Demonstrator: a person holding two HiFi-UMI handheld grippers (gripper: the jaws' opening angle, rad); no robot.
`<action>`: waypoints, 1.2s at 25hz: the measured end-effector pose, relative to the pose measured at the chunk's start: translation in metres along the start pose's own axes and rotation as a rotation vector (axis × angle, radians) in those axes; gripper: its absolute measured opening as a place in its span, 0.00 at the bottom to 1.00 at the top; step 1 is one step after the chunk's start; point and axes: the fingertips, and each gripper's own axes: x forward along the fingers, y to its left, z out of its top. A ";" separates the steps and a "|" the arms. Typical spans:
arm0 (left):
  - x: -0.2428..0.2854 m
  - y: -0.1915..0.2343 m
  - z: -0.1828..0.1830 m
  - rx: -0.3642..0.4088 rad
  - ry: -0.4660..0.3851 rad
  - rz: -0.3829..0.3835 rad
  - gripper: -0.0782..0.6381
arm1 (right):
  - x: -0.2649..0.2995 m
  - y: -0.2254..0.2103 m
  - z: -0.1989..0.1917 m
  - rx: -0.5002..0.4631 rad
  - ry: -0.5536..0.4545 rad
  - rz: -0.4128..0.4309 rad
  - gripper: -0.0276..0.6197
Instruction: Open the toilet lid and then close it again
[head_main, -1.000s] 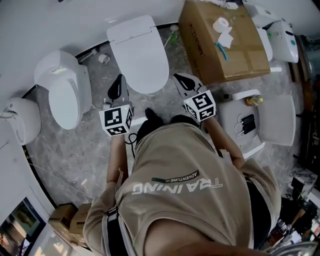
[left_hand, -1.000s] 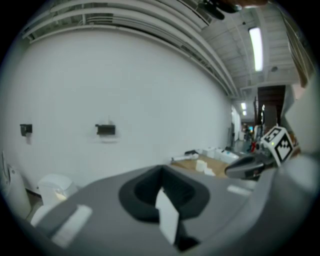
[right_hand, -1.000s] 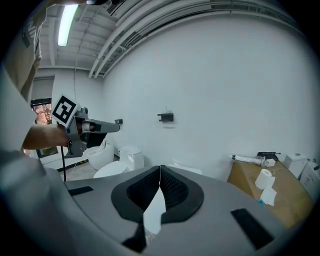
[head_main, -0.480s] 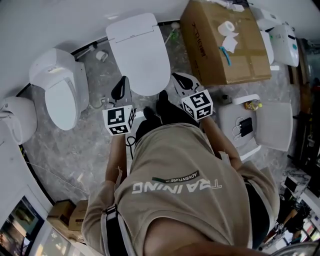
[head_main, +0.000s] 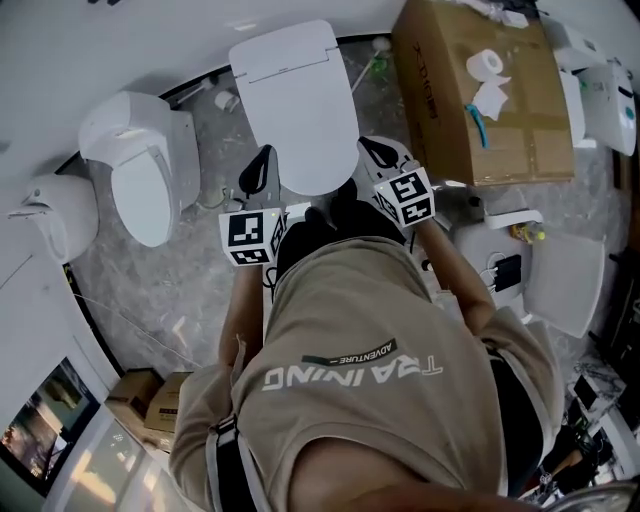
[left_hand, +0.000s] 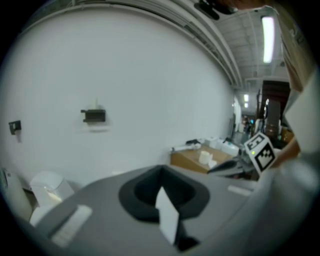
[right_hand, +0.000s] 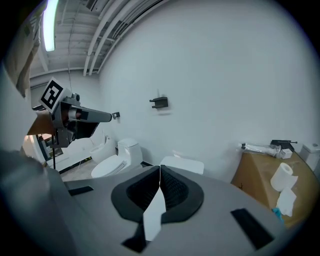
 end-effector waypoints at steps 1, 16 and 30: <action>0.003 0.000 -0.002 0.001 0.013 0.003 0.12 | 0.003 -0.003 0.001 0.005 0.001 0.002 0.06; 0.038 0.033 -0.099 0.031 0.221 -0.013 0.12 | 0.053 -0.001 -0.070 0.143 0.185 -0.002 0.06; 0.062 0.025 -0.266 0.048 0.481 -0.111 0.12 | 0.086 0.027 -0.242 0.239 0.492 0.007 0.06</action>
